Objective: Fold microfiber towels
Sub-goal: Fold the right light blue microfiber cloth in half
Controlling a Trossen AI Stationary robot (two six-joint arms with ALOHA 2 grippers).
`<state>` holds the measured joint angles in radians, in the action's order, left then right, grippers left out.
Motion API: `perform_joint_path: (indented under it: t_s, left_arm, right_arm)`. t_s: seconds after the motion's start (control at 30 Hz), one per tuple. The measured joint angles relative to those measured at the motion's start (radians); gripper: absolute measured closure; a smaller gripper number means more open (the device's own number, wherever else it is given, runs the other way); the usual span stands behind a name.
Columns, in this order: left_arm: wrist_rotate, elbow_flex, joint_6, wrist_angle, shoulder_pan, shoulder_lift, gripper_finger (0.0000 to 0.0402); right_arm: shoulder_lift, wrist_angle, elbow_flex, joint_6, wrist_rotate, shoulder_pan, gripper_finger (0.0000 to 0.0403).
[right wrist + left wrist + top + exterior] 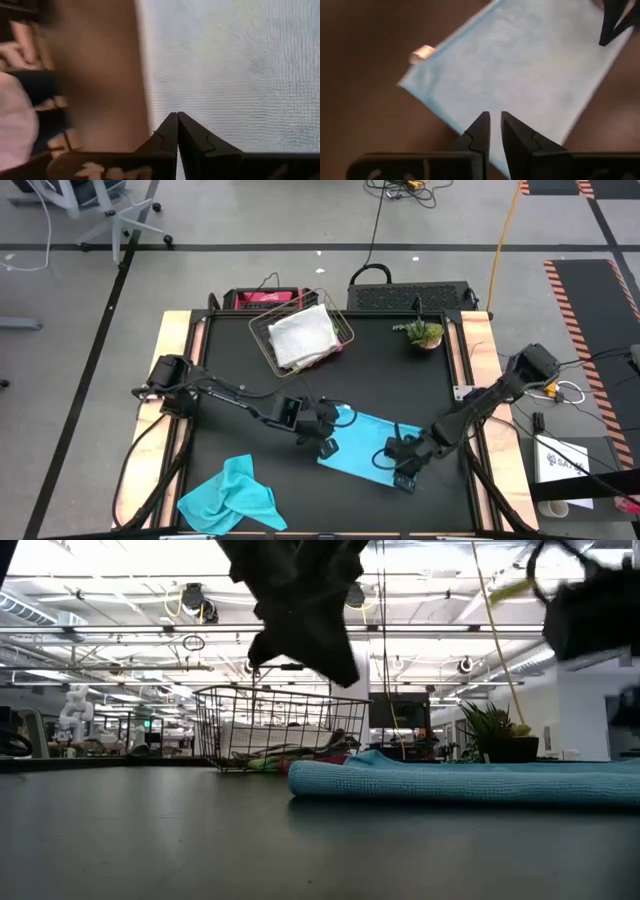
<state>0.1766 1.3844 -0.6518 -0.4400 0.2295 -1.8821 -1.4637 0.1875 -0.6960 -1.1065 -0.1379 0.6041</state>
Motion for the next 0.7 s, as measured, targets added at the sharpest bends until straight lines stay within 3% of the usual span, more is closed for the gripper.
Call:
perform_joint_path:
  t_s: [0.2, 0.3, 0.43, 0.57, 0.7]
  left_arm:
    - [0.017, 0.001, -0.016, 0.192, 0.056, -0.061, 0.0366]
    - [0.031, -0.001, -0.038, 0.192, 0.089, -0.109, 0.0392]
    - [0.087, -0.001, -0.099, 0.198, 0.123, -0.171, 0.0393]
    - [0.116, -0.001, -0.167, 0.178, 0.138, -0.22, 0.0398]
    - [0.056, 0.0, -0.214, 0.175, 0.145, -0.238, 0.0394]
  right_arm:
    - [0.173, 0.012, -0.002, 0.008, 0.138, 0.007, 0.0403]
    - [0.255, 0.033, -0.003, 0.037, 0.249, 0.0, 0.0403]
    - [0.338, 0.049, -0.003, 0.075, 0.365, -0.007, 0.0403]
    - [0.385, 0.055, -0.003, 0.106, 0.403, -0.007, 0.0403]
    - [0.395, 0.061, -0.003, 0.128, 0.403, -0.008, 0.0403]
